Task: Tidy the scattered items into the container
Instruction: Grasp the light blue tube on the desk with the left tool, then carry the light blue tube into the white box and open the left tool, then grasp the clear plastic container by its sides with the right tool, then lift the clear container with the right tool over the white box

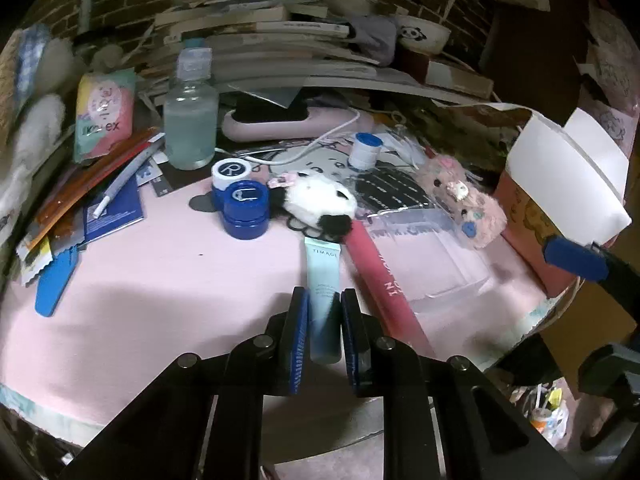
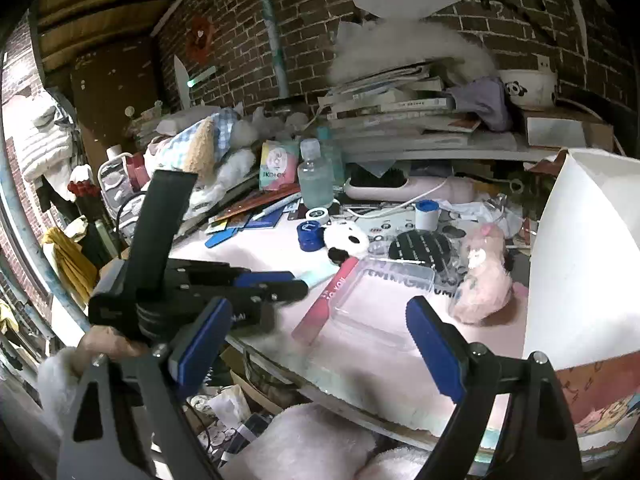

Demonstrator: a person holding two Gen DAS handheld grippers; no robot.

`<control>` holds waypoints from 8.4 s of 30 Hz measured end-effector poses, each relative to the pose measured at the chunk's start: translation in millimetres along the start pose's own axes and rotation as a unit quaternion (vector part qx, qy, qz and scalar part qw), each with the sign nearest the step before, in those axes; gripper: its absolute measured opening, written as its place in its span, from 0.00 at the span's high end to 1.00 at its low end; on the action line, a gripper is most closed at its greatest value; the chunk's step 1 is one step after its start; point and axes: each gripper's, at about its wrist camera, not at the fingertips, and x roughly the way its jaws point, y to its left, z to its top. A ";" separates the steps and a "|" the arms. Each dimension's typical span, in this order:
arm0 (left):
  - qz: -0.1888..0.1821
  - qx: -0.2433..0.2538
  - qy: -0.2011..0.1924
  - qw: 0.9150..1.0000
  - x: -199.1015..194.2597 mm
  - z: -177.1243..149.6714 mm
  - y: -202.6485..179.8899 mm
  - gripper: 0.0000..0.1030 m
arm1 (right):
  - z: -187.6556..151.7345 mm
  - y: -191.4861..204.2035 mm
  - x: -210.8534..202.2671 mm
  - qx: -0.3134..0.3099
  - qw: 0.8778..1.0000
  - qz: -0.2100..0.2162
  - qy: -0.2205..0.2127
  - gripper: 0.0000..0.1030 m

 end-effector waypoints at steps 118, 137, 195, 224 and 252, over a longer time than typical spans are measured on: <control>-0.130 0.273 0.128 0.945 48.9 146.5 -280.1 0.23 | -43.8 -55.8 -3.8 0.118 0.989 -0.057 -0.067 0.14; -0.084 0.105 -0.027 0.991 -21.4 110.2 -130.1 0.07 | -52.3 -46.8 -3.0 0.101 0.990 -0.077 -0.064 0.14; 0.057 -0.074 -0.062 0.994 -11.8 30.8 16.4 0.07 | -18.6 -24.0 86.0 0.035 0.979 -0.202 -0.016 0.27; 0.074 -0.104 -0.058 0.990 -20.5 20.7 35.0 0.07 | 13.6 16.0 45.0 -0.049 0.972 -0.207 -0.099 0.29; 0.074 -0.099 -0.046 0.991 -15.0 22.4 32.2 0.07 | 76.8 0.9 -36.7 -0.075 0.958 -0.220 -0.167 0.30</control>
